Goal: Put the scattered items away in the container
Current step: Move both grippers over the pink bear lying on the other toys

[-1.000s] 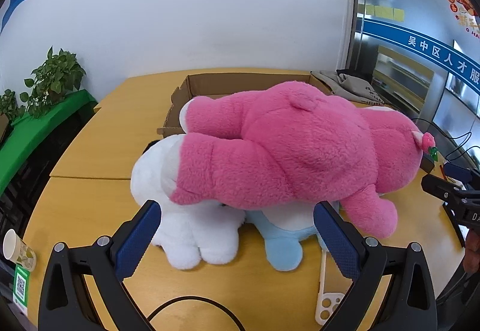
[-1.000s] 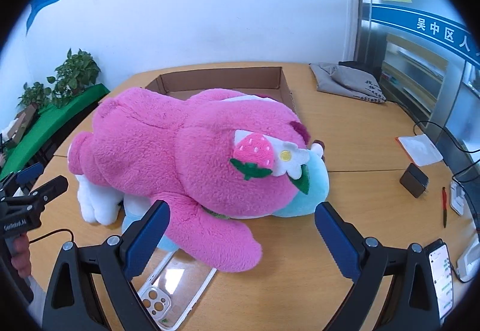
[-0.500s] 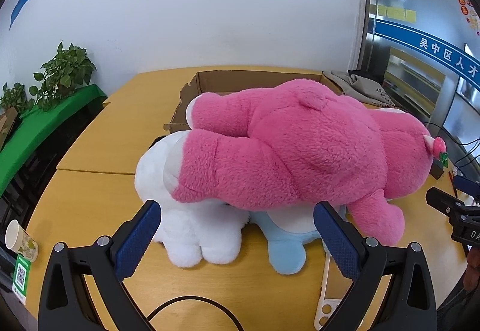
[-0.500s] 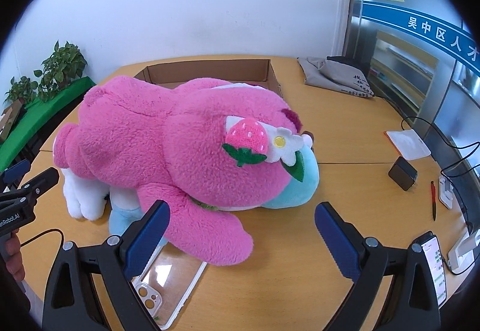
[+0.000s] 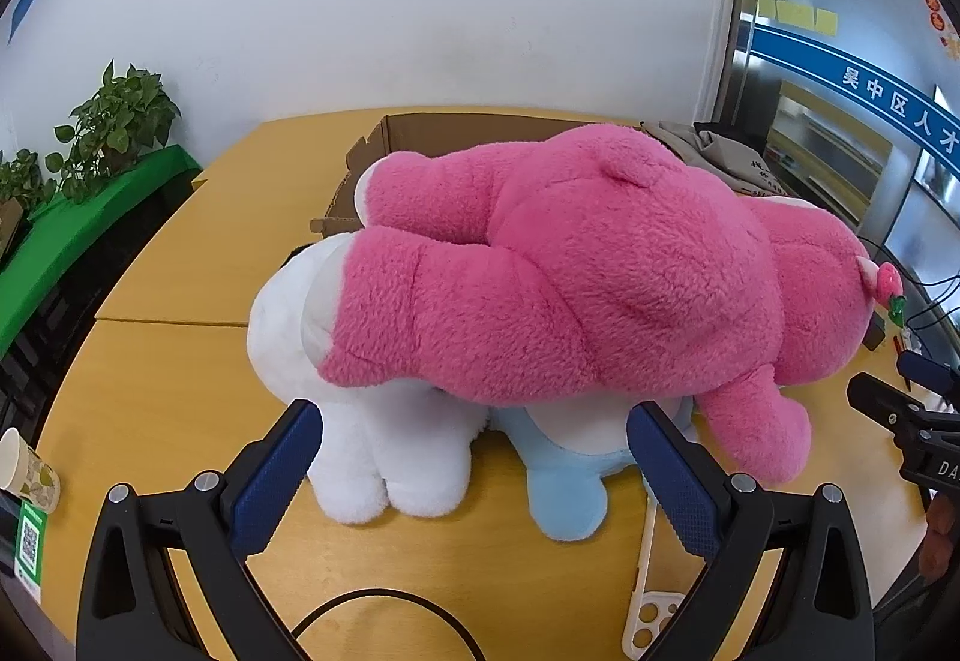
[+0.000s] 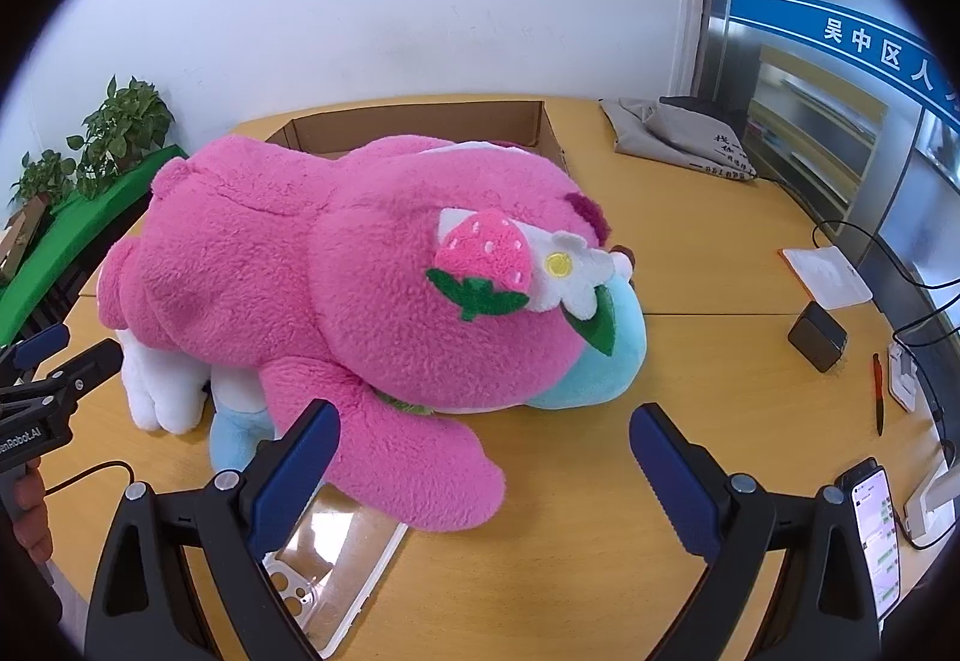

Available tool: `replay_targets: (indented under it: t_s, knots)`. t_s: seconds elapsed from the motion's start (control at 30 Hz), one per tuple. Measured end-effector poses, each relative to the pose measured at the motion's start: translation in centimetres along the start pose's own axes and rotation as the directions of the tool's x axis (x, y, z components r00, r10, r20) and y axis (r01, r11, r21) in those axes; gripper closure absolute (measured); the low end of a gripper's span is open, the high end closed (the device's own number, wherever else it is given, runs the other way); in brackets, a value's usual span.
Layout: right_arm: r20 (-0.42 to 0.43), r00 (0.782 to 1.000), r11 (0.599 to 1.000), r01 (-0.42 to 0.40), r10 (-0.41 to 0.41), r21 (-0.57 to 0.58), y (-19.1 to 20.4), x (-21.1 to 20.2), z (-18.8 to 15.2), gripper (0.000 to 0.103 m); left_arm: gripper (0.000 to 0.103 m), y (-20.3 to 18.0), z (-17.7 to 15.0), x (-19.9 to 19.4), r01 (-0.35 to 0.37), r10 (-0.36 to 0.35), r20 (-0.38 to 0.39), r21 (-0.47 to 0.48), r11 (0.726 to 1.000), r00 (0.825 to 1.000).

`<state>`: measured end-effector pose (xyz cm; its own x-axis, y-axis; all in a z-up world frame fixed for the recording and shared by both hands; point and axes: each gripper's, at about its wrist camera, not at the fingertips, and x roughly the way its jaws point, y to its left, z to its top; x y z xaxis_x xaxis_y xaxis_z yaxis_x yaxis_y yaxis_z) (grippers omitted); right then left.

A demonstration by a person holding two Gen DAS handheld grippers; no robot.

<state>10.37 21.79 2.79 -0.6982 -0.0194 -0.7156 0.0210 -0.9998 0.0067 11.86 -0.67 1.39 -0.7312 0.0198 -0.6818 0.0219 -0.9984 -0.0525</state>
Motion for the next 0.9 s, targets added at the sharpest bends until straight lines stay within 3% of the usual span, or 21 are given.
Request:
replay_targets:
  t_s: [0.9]
  knots:
    - [0.002,0.998,0.998,-0.065,0.065,0.026,-0.1,0.3,0.2,0.005,0.0,0.3,1.1,0.3,0.095,-0.095,-0.041,-0.005,0.995,0.995]
